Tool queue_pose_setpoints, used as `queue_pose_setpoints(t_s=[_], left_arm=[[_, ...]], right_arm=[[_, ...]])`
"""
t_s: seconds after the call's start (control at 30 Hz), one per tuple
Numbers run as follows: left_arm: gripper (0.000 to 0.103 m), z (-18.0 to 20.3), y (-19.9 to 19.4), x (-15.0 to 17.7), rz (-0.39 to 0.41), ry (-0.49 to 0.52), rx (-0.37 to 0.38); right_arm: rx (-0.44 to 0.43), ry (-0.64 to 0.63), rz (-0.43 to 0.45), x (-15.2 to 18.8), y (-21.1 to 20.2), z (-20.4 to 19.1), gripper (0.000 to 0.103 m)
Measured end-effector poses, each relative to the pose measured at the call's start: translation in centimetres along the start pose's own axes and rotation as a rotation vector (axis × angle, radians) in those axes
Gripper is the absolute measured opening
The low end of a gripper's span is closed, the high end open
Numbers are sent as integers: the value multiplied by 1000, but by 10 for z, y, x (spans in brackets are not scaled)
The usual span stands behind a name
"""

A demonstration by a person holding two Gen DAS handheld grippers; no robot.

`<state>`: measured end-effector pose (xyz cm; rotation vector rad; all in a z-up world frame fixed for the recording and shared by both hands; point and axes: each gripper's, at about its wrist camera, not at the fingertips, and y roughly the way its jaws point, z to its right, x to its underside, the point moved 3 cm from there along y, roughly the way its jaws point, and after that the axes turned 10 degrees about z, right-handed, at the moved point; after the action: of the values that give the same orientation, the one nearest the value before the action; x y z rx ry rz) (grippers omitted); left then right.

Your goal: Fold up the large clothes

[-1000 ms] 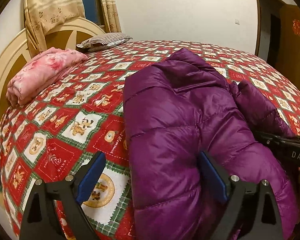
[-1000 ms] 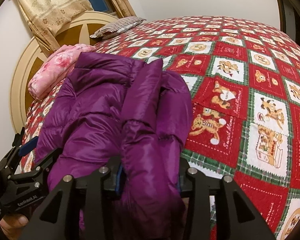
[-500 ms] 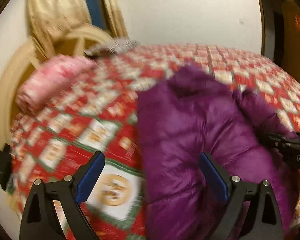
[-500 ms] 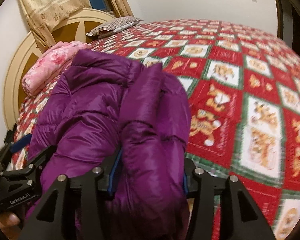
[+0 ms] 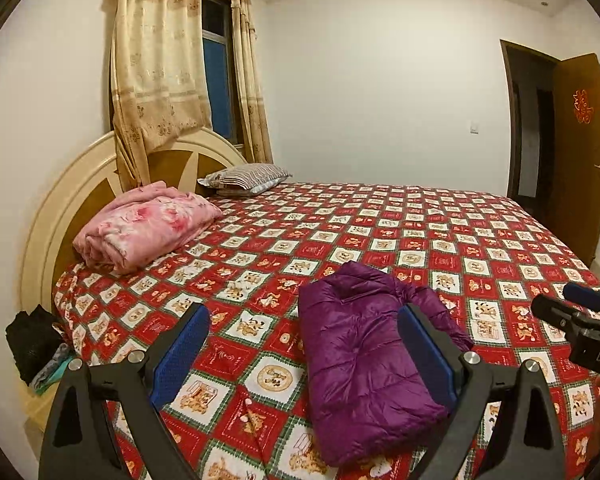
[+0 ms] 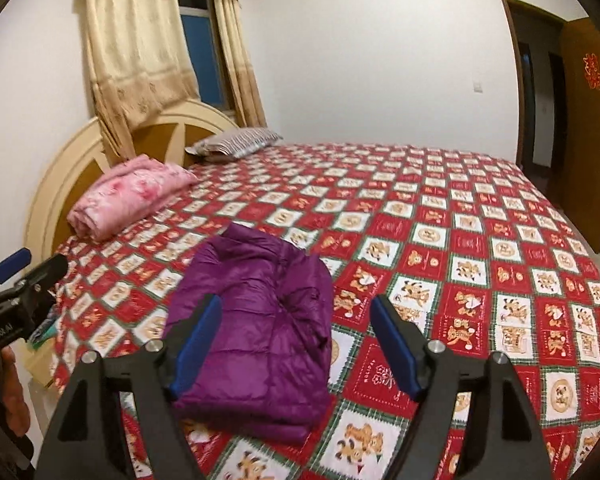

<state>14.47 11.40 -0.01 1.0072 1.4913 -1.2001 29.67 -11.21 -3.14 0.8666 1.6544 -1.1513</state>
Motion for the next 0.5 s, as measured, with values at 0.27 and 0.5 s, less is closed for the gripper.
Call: queue_pose_setpoints(t_s=[0.27,0.5], left_arm=[[95,-7,-17,1,11,-5,-19],[95,-9,-18,1,13,1,-15]], right_arm=[[-19,-11,44,-6,-21,-10,79],[-15,-17,50,-4,-25,-13,80]])
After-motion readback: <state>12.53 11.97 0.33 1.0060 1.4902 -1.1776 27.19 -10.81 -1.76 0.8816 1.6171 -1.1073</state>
